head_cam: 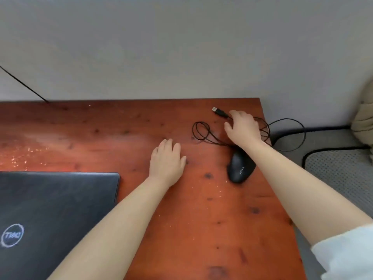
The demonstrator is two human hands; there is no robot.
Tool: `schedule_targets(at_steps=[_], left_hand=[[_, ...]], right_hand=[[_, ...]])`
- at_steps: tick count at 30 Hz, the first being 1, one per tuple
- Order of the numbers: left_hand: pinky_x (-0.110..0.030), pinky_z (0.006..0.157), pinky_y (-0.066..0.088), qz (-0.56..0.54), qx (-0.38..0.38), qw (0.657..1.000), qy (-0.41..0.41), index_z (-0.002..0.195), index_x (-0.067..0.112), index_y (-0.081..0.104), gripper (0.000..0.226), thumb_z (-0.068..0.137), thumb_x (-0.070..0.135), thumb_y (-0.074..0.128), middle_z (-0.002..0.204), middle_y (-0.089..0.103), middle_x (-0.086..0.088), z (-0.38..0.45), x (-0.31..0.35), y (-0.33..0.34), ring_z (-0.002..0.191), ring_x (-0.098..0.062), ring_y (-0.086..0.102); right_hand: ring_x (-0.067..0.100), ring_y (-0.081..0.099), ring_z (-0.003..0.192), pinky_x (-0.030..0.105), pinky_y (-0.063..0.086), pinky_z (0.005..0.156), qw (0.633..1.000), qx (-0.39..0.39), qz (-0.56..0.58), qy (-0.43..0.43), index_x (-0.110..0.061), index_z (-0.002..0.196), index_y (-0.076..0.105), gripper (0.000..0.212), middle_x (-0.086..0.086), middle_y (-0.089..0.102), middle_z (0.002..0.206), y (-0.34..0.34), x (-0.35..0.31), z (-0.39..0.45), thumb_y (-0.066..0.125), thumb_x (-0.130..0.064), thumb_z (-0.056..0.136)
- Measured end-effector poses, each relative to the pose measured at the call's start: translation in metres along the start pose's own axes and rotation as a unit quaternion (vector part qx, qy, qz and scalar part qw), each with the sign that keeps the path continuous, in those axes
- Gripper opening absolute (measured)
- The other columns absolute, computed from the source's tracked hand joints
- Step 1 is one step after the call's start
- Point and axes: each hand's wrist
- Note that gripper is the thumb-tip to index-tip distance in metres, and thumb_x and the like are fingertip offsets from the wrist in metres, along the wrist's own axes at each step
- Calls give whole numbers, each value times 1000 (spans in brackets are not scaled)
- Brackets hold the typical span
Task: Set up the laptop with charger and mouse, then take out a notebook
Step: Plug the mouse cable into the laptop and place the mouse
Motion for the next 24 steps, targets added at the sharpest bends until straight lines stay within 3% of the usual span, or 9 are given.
schedule_targets(at_steps=[2, 6, 11, 13, 16, 20, 24], left_hand=[[-42, 115, 21, -11, 15, 1000, -5, 137, 6, 36, 49, 97, 33, 41, 151, 28, -17, 1, -2, 15, 141, -28, 21], [-45, 116, 17, -56, 73, 996, -8, 133, 3, 44, 46, 94, 26, 49, 148, 34, -20, -2, -5, 29, 140, -31, 24], [-52, 110, 28, -74, 105, 992, 4, 122, -2, 55, 43, 86, 20, 62, 137, 49, -25, -2, -7, 29, 131, -39, 40], [-49, 112, 25, -82, 104, 991, 4, 125, 0, 52, 44, 89, 22, 58, 140, 45, -23, -2, -7, 28, 135, -36, 35], [-42, 117, 15, -90, 89, 992, 10, 134, 5, 42, 46, 95, 28, 47, 150, 32, -15, -7, -11, 24, 142, -28, 21], [-49, 113, 24, -90, 120, 989, -9, 126, -2, 51, 42, 90, 17, 56, 143, 41, -23, -41, -38, 3, 137, -36, 31], [-58, 102, 36, -57, 135, 988, -42, 115, -10, 58, 39, 80, 5, 68, 129, 53, -32, -98, -90, -14, 124, -47, 45]], right_hand=[[39, 47, 114, 46, 41, 90, 999, 14, -29, 5, -2, 122, 49, 39, 21, 56, 122, 8, 2, 18, 48, -23, 90], [36, 49, 109, 43, 36, 91, 998, 4, -69, -8, -2, 109, 57, 28, 19, 58, 114, 20, 3, 40, 45, -21, 92], [38, 56, 98, 38, 43, 73, 992, 54, 101, -53, 3, 108, 55, 24, 25, 61, 109, 4, -11, 35, 45, -12, 93], [40, 59, 85, 34, 36, 63, 979, 106, 136, -105, 5, 103, 56, 21, 27, 65, 95, -16, -23, 25, 47, -11, 92], [35, 58, 74, 30, 34, 62, 960, 120, 154, -203, 6, 95, 58, 17, 24, 65, 82, -40, -47, 0, 52, -8, 89], [34, 61, 75, 36, 44, 67, 945, 83, 148, -281, 6, 92, 63, 15, 23, 68, 82, -35, -81, -48, 55, -5, 85], [36, 61, 92, 41, 47, 77, 946, -25, 151, -287, 2, 101, 63, 19, 21, 69, 97, 3, -117, -97, 55, -10, 88]])
Point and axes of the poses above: each hand's wrist, its own z-axis towards the middle knuckle, its own y-axis out of the palm, x = y × z
